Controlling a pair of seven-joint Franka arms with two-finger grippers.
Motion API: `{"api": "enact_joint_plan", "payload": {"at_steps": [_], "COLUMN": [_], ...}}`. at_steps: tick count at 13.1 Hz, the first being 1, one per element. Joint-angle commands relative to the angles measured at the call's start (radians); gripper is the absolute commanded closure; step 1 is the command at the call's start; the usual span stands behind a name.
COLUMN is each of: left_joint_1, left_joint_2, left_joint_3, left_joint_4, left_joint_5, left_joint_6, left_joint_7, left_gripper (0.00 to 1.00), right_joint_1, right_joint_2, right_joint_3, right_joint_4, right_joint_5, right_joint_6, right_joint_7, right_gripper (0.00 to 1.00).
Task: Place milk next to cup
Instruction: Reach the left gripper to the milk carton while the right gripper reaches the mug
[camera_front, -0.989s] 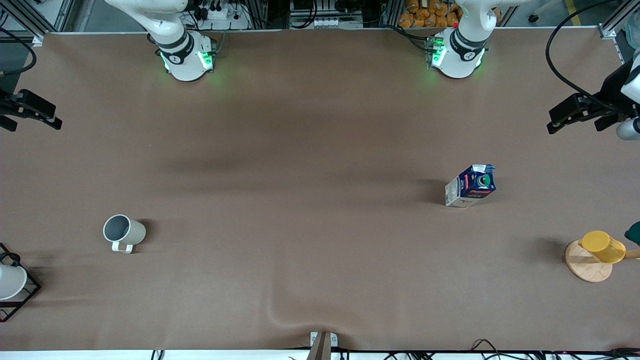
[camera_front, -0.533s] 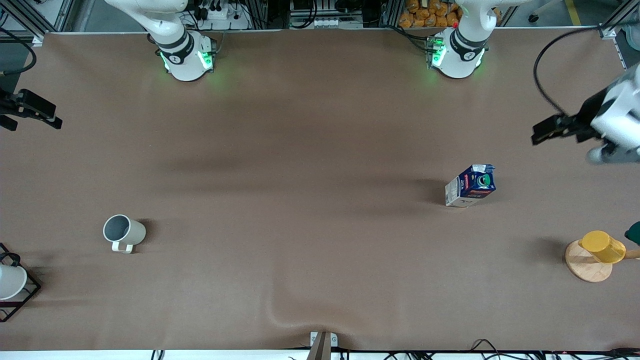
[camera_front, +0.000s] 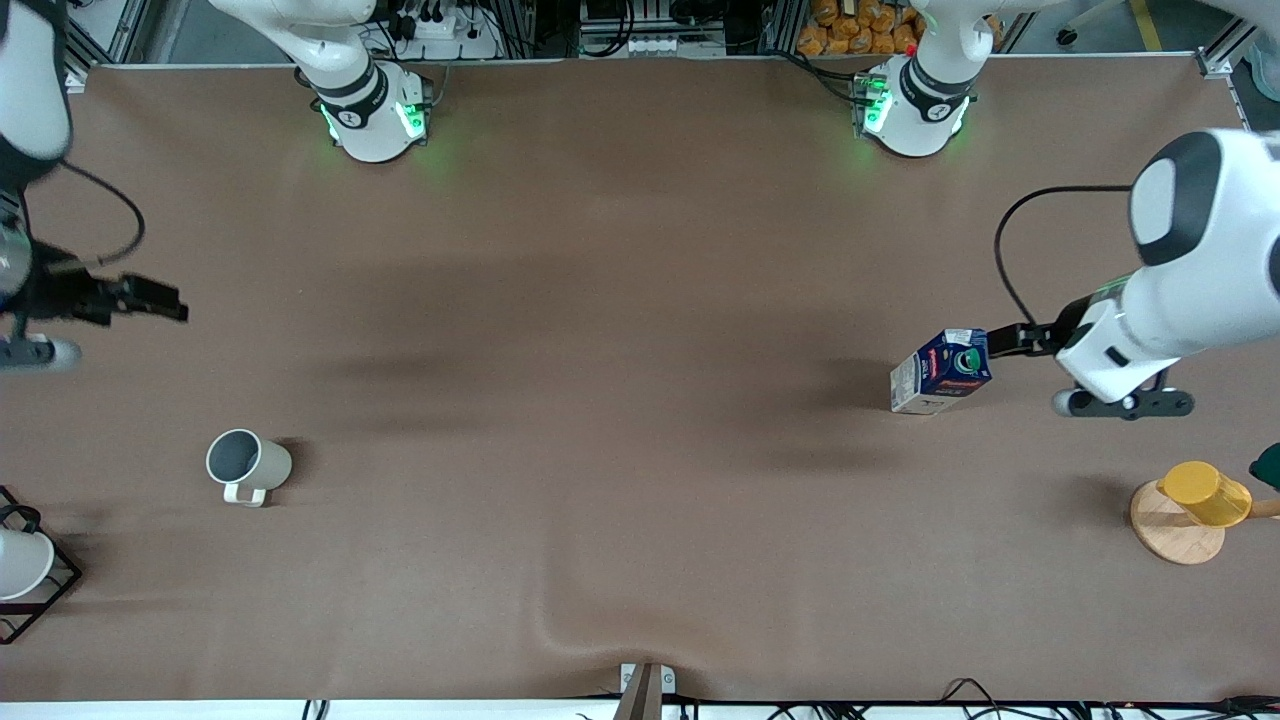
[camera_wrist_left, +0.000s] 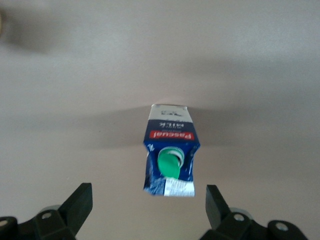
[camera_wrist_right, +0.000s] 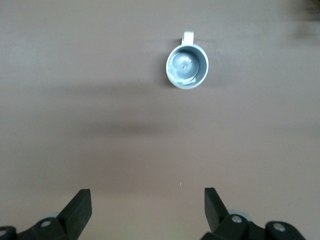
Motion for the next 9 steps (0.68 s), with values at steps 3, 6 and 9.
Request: {"api": "enact_joint_plan", "payload": {"at_steps": [3, 6, 9], "left_joint_1": [-0.009, -0.029, -0.032], "left_joint_2": [-0.020, -0.020, -0.020], "left_joint_3": [0.000, 0.000, -0.003], "left_joint_4": [-0.158, -0.204, -0.243], "left_joint_5": [-0.005, 0.005, 0.010], "left_joint_6": [0.168, 0.204, 0.251], "left_joint_7": [0.017, 0.015, 0.017], "left_gripper": [0.00, 0.00, 0.00], "right_joint_1": [-0.077, -0.103, -0.072], "right_joint_2": [0.200, 0.297, 0.352], "right_joint_3": [-0.006, -0.005, -0.005], "right_joint_4": [0.070, 0.067, 0.062], "right_joint_5": [-0.028, -0.026, -0.030], "right_joint_6": [0.120, 0.257, 0.323], "right_joint_7": [-0.011, -0.066, -0.069], "right_gripper": [0.00, 0.00, 0.00]}}
